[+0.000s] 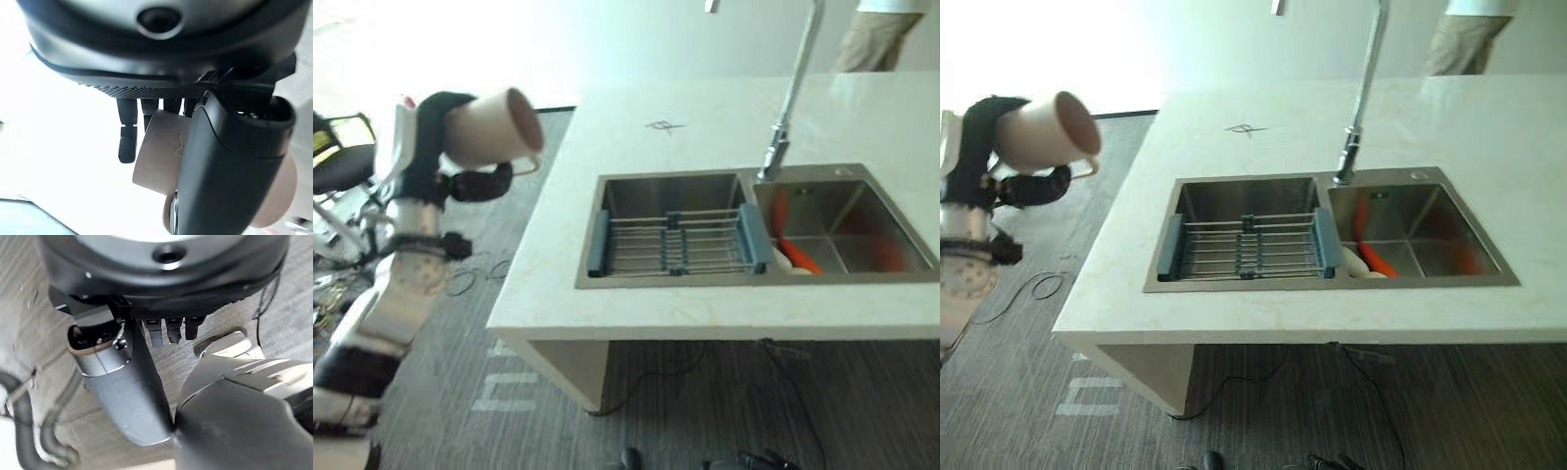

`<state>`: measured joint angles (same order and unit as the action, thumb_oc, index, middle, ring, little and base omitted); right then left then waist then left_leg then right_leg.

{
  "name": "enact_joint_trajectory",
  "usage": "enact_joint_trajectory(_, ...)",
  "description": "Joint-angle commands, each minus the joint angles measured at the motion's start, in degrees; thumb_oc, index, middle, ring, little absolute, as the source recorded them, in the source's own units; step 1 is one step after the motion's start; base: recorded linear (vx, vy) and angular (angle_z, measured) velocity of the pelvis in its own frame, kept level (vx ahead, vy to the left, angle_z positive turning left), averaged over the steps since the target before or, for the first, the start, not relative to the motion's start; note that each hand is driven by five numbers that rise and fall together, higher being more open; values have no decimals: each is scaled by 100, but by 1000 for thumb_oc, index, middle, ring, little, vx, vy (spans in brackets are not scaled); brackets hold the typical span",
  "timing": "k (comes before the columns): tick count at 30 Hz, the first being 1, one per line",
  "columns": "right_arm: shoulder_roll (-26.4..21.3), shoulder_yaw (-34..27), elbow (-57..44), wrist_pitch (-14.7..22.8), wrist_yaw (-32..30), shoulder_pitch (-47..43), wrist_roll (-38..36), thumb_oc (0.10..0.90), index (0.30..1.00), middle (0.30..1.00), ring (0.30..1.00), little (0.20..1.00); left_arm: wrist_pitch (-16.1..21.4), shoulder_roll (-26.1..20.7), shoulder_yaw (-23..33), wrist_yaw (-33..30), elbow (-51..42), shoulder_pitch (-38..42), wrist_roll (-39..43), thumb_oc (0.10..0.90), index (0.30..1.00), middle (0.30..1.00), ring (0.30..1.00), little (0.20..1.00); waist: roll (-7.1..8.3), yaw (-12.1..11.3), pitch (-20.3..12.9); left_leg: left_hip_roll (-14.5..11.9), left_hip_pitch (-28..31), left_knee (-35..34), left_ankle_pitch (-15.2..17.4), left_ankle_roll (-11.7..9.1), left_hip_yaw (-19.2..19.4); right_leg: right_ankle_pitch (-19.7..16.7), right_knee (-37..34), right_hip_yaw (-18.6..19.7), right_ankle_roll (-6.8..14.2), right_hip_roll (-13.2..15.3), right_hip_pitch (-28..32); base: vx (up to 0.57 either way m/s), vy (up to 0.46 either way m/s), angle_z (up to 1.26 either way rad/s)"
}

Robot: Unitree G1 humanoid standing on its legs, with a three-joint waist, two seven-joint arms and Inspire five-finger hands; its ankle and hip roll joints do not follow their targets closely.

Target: Place the dishes in the dishwasher.

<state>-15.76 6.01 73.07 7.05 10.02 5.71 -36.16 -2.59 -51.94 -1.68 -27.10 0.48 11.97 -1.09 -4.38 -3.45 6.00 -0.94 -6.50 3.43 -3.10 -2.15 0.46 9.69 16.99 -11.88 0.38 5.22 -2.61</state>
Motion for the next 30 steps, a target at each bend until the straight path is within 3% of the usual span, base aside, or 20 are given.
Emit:
enact_joint_trajectory(1,-69,-92,-33,53,-79,162,-154,800,900,900,900,900,597,-29,488,-544,-212,934,-720,400,300,300,300,300,-58,330,98,-974,-104,1376,884,-272,1334,113,20,-937,376,433,32,-130,232,345)
enact_joint_trajectory(2,-6,-245,-105,114,-171,284,-468,800,900,900,900,900,693,387,372,-562,-394,867,-1009,400,300,300,300,300,23,404,150,-1200,42,1376,801,-377,2014,123,20,-1403,462,631,213,-94,249,418)
enact_joint_trajectory(3,7,-282,-130,145,-173,316,-494,800,900,900,900,900,653,502,338,-595,-443,849,-1123,400,300,300,300,300,43,446,183,-1249,91,1376,746,-379,2189,92,20,-1555,473,692,277,-72,337,435)
enact_joint_trajectory(4,33,-316,-262,234,-292,328,-672,800,900,900,900,900,597,687,266,-673,-563,814,-1268,400,300,300,300,300,110,463,217,-1278,211,1376,710,-292,2599,-39,20,-1826,489,807,370,-69,296,426)
enact_joint_trajectory(7,94,-448,-578,150,-542,317,-668,800,900,900,900,900,390,705,455,-781,-762,450,-1256,400,300,300,300,300,164,207,235,-931,13,1376,751,-167,2248,-7,20,-1812,487,846,516,99,382,229)
enact_joint_trajectory(10,295,-512,-978,203,-486,335,-89,800,900,900,900,900,713,799,949,-520,-965,-131,-1318,400,300,300,300,300,119,-209,141,-448,-75,1376,970,107,1728,-55,20,-1970,480,956,790,208,537,55)
enact_joint_trajectory(12,411,-389,-1127,310,-437,264,58,800,900,900,900,900,840,805,987,-349,-1031,-167,-1290,400,300,300,300,300,89,-329,124,-293,-87,1376,1018,283,1622,-538,20,-2011,557,1061,1059,266,481,71)
enact_joint_trajectory(13,465,-324,-1208,339,-520,219,-65,800,900,900,900,900,896,787,926,-228,-1049,-120,-1230,400,300,300,300,300,49,-343,145,-184,-48,1376,1062,399,1504,-891,339,-1922,616,1160,1134,288,455,89)
enact_joint_trajectory(15,478,-224,-1216,399,-580,147,-251,800,900,900,900,900,945,716,749,-82,-986,55,-1109,400,300,300,300,300,12,-257,210,40,68,1376,1153,590,1282,-1147,1307,-1497,692,1316,960,294,432,144)
enact_joint_trajectory(16,466,-169,-1176,423,-604,98,-366,800,900,900,900,900,1032,659,590,34,-936,186,-996,400,300,300,300,300,-1,-156,229,174,137,1376,1199,712,1088,-1174,1912,-974,690,1132,818,279,307,167)
enact_joint_trajectory(17,480,-149,-1088,501,-613,56,-483,800,900,900,900,900,1110,624,439,151,-886,324,-886,400,300,300,300,300,27,-20,252,336,215,1376,1270,824,891,-1201,2291,-433,712,754,539,179,181,194)
enact_joint_trajectory(19,499,-117,-851,699,-508,24,-591,800,900,900,900,900,1236,581,133,259,-771,551,-774,400,300,300,300,300,25,240,231,485,198,1376,1229,962,496,-1336,2498,239,612,-112,-122,211,62,264)
enact_joint_trajectory(20,476,-125,-779,696,-460,3,-546,800,900,900,900,900,1234,562,23,294,-740,632,-761,400,300,300,300,300,19,321,176,550,186,1376,1278,983,288,-1270,2484,341,566,-266,-404,398,44,274)
enact_joint_trajectory(22,321,-137,-789,487,-426,-37,-397,800,900,900,900,900,1111,464,-103,333,-687,820,-698,400,300,300,300,300,-21,488,159,598,317,1376,1520,975,45,-1306,1520,166,491,-28,-882,513,-37,232)
enact_joint_trajectory(24,155,-142,-682,410,-341,-84,-483,800,900,900,900,900,964,383,-319,281,-682,1130,-649,400,300,300,300,300,26,735,262,713,579,1376,1808,962,-276,-1573,549,346,571,-182,-1490,463,-170,91)
enact_joint_trajectory(26,67,-269,-455,399,-171,-110,-472,800,900,900,900,900,951,283,-465,249,-616,1364,-616,400,300,300,300,300,38,846,373,668,796,1376,1947,960,-435,-1944,523,319,654,-167,-2185,378,-155,11)
enact_joint_trajectory(27,43,-292,-339,424,-111,-105,-548,800,900,900,900,900,1056,283,-460,255,-570,1403,-685,400,300,300,300,300,100,843,384,668,853,1376,1990,940,-478,-1858,488,344,659,-208,-2173,620,-284,22)
enact_joint_trajectory(28,-51,-292,-117,305,-10,-119,-706,800,900,900,900,900,1073,445,-382,380,-676,1314,-811,400,300,300,300,300,153,908,239,636,1344,1376,2077,766,-751,-1496,169,553,473,-490,-1764,622,-272,24)
enact_joint_trajectory(29,-54,-260,-121,267,-52,-130,-710,800,900,900,900,900,986,506,-383,403,-777,1257,-836,400,300,300,300,300,133,922,157,467,1558,1376,1643,614,-589,-1306,63,506,361,-558,-1555,767,-339,78)
enact_joint_trajectory(30,-60,-214,-161,236,-107,-170,-539,800,900,900,900,900,793,603,-384,444,-962,1130,-976,400,300,300,300,300,316,914,137,271,1661,1877,332,294,-155,-956,20,666,172,-465,-1123,564,-218,83)
